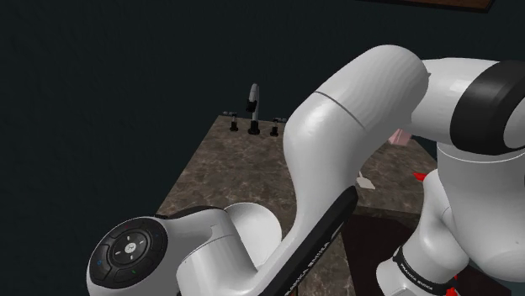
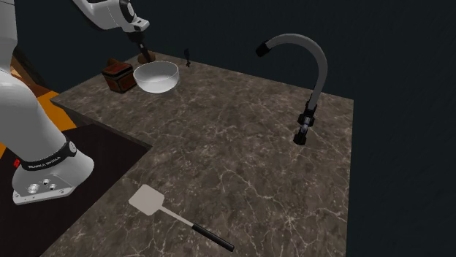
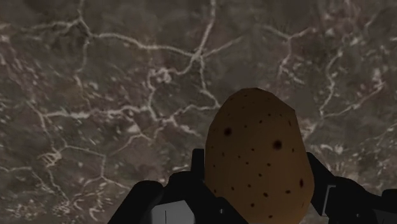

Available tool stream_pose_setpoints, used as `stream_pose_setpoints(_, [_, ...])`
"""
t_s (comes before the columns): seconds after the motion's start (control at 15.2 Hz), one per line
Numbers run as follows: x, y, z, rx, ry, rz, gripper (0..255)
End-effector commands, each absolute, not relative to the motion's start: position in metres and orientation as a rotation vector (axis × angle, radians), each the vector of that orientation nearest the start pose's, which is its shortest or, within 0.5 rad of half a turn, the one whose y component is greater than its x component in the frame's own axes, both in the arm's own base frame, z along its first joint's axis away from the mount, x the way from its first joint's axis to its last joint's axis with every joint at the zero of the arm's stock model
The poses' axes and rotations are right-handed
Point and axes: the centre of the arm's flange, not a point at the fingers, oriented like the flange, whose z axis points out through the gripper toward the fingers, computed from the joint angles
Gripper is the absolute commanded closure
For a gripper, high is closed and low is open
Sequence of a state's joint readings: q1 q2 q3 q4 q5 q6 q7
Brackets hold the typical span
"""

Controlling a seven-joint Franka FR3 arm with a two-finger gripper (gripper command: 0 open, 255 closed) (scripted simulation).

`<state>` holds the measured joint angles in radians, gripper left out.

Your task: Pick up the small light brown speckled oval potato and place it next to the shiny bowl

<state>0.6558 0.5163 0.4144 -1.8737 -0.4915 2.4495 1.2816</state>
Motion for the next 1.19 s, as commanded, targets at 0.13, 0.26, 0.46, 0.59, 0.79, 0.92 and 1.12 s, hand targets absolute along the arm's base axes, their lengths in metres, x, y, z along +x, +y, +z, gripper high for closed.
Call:
stream_pose_setpoints(0.13, [0.327,0.559,0.267,-3.063,-0.139,-0.268,0])
stream_pose_setpoints(0.26, [0.327,0.559,0.267,-3.063,-0.139,-0.268,0])
stream_pose_setpoints(0.46, [0.325,0.558,0.28,-3.063,-0.139,-0.268,0])
stream_pose_setpoints(0.59, [0.32,0.556,0.306,-3.063,-0.139,-0.268,0])
stream_pose_setpoints(0.79, [0.318,0.555,0.316,-3.063,-0.139,-0.268,0])
stream_pose_setpoints(0.92, [0.318,0.555,0.316,-3.063,-0.139,-0.268,0])
stream_pose_setpoints(1.12, [0.318,0.555,0.316,-3.063,-0.139,-0.268,0])
